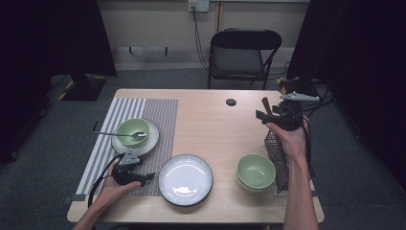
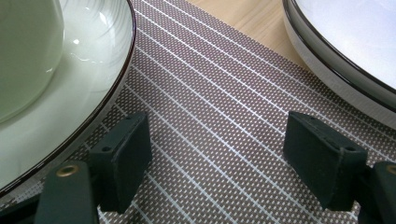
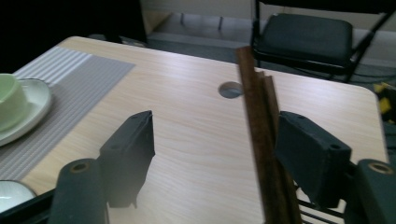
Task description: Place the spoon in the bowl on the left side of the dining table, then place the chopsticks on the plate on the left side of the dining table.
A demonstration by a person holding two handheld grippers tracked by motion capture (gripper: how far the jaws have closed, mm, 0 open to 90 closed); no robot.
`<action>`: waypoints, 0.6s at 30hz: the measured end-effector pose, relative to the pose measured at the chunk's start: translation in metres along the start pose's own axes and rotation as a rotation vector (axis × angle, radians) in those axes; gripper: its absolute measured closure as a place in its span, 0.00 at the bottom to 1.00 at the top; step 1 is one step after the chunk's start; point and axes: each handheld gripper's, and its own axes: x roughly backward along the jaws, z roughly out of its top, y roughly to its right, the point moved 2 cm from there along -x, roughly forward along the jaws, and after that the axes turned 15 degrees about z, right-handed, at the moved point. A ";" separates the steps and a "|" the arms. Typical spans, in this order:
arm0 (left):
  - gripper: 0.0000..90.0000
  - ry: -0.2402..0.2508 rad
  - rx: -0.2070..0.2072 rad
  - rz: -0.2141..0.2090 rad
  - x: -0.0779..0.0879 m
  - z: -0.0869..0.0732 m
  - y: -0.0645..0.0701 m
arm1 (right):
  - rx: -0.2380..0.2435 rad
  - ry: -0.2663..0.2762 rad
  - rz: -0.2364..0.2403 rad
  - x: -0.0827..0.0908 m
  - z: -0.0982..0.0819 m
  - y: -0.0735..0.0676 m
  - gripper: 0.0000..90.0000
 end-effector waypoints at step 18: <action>0.25 0.000 0.004 0.000 0.000 0.000 0.000 | -0.023 -0.001 -0.019 -0.001 -0.001 0.013 0.71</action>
